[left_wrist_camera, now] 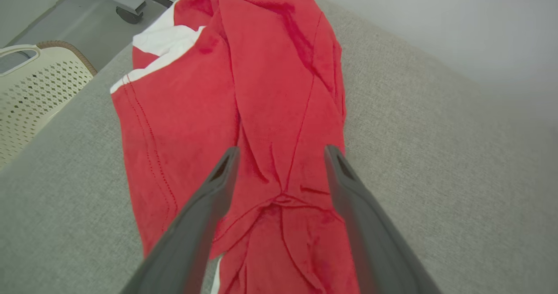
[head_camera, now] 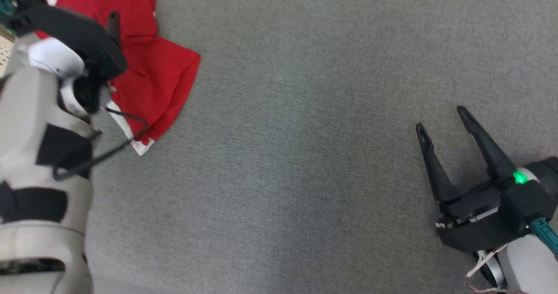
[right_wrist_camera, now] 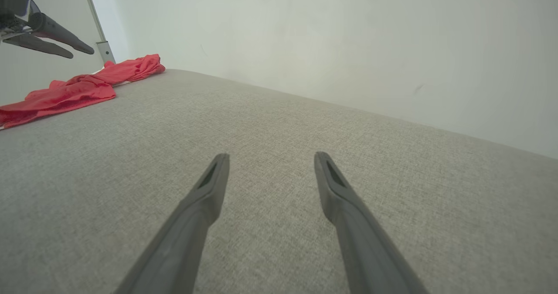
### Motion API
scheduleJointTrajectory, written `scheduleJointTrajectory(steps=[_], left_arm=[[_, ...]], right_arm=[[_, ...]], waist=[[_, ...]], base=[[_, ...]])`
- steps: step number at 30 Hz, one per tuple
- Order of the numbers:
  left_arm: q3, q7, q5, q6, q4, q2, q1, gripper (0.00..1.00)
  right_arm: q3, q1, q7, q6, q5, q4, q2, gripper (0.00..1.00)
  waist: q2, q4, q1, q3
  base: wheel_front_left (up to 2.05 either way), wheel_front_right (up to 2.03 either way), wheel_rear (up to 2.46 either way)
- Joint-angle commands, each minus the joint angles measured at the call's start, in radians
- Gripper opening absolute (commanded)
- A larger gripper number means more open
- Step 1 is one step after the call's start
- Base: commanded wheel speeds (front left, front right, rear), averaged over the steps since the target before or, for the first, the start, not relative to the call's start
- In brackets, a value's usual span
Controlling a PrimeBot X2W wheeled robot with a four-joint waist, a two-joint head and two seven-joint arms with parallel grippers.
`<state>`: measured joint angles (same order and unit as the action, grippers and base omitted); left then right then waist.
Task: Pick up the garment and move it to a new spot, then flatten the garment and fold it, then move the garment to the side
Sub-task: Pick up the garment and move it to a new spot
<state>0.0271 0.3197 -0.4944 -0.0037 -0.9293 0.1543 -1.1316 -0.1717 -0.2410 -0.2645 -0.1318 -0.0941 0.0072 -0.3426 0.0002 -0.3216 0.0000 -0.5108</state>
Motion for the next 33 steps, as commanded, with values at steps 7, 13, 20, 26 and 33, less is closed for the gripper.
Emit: scheduleJointTrajectory(steps=[7,13,20,26,33], left_arm=[[-0.033,0.11,0.031,0.044,-0.148,0.067,-0.121,1.0],[-0.047,0.115,0.037,0.031,-0.212,0.083,-0.133,1.0],[-0.05,0.11,0.02,0.012,-0.267,0.082,-0.131,1.0],[-0.061,0.091,0.017,-0.01,-0.296,0.072,-0.134,1.0],[-0.07,0.009,0.011,-0.054,-0.297,0.07,-0.122,0.0]], right_arm=[[-0.018,-0.062,0.002,0.002,0.006,0.023,-0.027,1.0],[-0.006,-0.075,0.004,0.002,0.004,0.022,-0.028,1.0],[0.005,-0.075,0.004,0.002,0.006,0.017,-0.026,1.0],[0.007,-0.075,0.005,0.002,0.004,0.02,-0.035,1.0],[0.014,-0.07,0.004,0.002,0.005,0.012,-0.03,1.0]], waist=[[-0.0002,0.049,0.0,-0.063],[-0.0002,0.069,0.0,-0.08],[-0.0002,0.08,0.0,-0.096],[-0.0002,0.082,0.0,-0.099],[-0.0002,0.085,0.0,-0.082]], base=[[0.0,0.0,0.0],[0.0,0.0,0.0],[0.0,0.0,0.0],[0.0,0.0,0.0],[0.0,0.0,0.0]])
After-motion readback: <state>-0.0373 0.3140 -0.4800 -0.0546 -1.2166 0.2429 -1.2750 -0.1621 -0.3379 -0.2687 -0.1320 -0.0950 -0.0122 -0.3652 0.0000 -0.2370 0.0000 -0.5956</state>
